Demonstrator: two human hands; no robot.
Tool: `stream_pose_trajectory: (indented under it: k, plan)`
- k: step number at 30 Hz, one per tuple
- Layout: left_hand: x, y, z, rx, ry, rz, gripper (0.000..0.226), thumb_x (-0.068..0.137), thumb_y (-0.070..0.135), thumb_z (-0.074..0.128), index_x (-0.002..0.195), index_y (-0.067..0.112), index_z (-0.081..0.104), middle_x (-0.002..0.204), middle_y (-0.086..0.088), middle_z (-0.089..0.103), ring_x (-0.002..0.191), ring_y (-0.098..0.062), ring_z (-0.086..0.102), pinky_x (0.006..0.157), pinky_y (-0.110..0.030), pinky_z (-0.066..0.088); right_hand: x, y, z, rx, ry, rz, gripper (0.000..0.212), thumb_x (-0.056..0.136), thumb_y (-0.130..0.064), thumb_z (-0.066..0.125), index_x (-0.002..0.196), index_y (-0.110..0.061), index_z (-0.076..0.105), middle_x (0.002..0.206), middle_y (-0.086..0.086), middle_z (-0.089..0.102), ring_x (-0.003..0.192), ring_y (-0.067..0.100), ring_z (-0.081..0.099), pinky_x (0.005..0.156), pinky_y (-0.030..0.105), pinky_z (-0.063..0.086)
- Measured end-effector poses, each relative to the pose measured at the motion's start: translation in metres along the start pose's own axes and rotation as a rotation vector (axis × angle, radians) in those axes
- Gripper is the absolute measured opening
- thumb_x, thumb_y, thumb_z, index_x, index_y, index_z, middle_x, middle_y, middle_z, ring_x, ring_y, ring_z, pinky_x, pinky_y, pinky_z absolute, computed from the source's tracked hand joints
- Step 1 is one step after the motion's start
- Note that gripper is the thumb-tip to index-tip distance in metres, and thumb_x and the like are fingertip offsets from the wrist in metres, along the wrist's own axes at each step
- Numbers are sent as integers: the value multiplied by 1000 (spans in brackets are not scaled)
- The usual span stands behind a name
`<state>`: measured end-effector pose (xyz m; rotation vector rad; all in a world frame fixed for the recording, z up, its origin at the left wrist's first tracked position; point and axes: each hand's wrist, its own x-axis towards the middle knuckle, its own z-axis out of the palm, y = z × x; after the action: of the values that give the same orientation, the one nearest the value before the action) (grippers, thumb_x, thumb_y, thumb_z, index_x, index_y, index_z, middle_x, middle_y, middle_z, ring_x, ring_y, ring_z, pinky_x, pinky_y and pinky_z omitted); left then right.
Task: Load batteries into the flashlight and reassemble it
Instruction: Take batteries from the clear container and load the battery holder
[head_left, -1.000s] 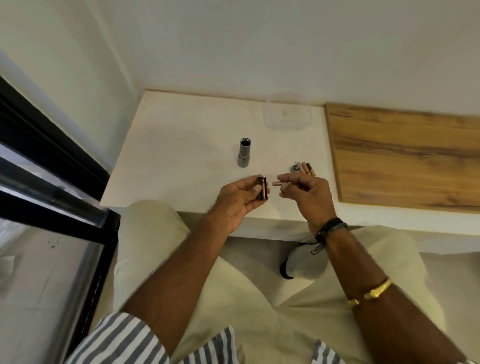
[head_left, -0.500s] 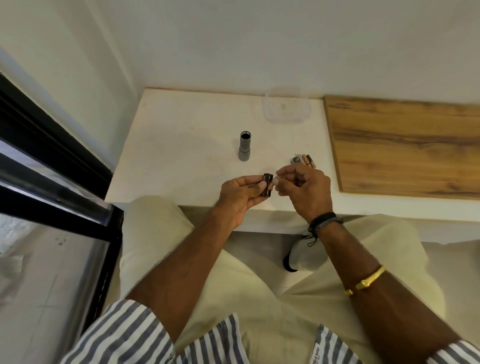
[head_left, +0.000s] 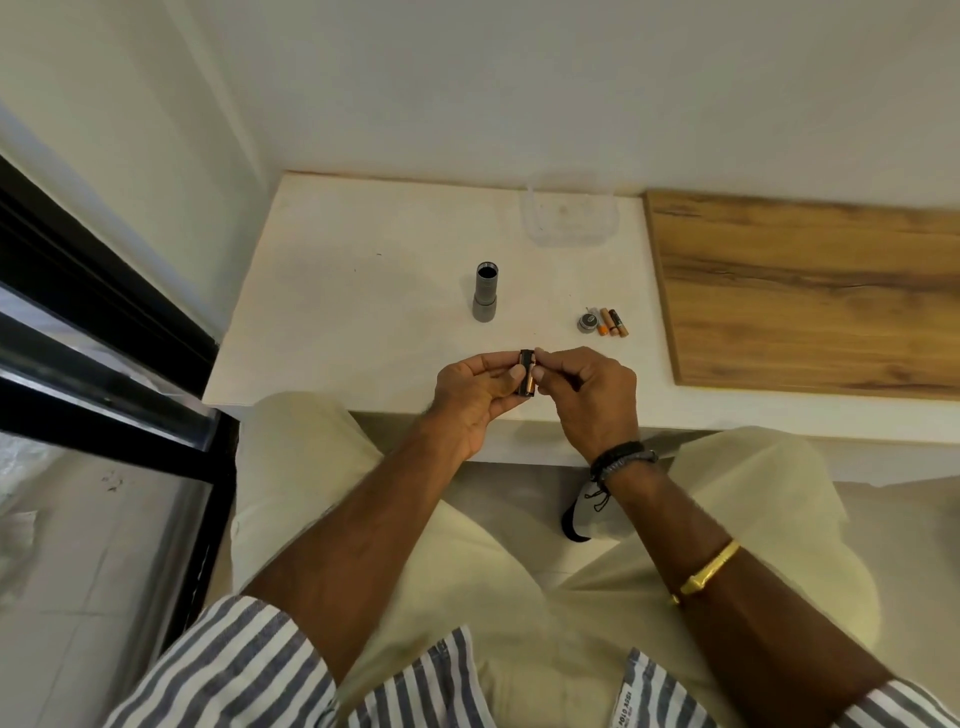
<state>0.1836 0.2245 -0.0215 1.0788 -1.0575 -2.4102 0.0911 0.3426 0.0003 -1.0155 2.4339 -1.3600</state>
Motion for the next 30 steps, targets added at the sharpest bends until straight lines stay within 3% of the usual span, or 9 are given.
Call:
stream_pose_trajectory:
  k: [4, 10, 14, 17, 23, 30]
  plan:
    - [3, 3, -3, -64, 1, 14, 20, 88, -4, 65, 107, -1, 69, 102, -15, 75, 92, -26, 74, 78, -35, 61, -7, -3, 5, -72, -29, -128, 17, 90, -4, 72, 106, -7, 80, 93, 11, 77, 86, 24, 70, 81, 35, 58]
    - [7, 8, -9, -14, -16, 25, 22, 88, -5, 66, 110, -1, 69, 102, -14, 76, 94, -27, 74, 76, -33, 61, -6, -3, 5, -97, -42, -98, 12, 89, -13, 76, 99, -9, 81, 88, 7, 78, 78, 18, 69, 76, 38, 59]
    - [5, 6, -6, 20, -48, 28, 25, 87, -5, 67, 112, -2, 68, 103, -15, 76, 94, -28, 74, 79, -35, 61, 2, -2, 3, 34, -53, 70, 20, 90, -24, 74, 110, -22, 71, 84, -5, 75, 70, 8, 72, 69, 27, 63]
    - [5, 5, -7, 43, -59, 24, 23, 87, -5, 67, 110, 1, 69, 104, -15, 76, 96, -29, 74, 80, -35, 61, 6, 0, 0, 57, -135, 44, 31, 91, -22, 73, 119, -31, 63, 88, -9, 72, 71, 5, 71, 68, 19, 60]
    - [7, 6, -11, 88, -96, -28, 20, 88, -4, 66, 106, 4, 71, 102, -13, 76, 95, -29, 74, 85, -38, 60, 8, 3, -3, 35, -205, 43, 24, 92, -20, 70, 110, -34, 62, 87, -5, 72, 69, 4, 71, 68, 21, 61]
    - [5, 5, -7, 72, -59, -46, 17, 88, -3, 67, 103, 4, 71, 98, -12, 77, 91, -28, 75, 86, -40, 60, 8, 3, -2, 71, -196, 98, 22, 90, -24, 72, 108, -34, 61, 93, -10, 70, 76, 8, 72, 73, 33, 64]
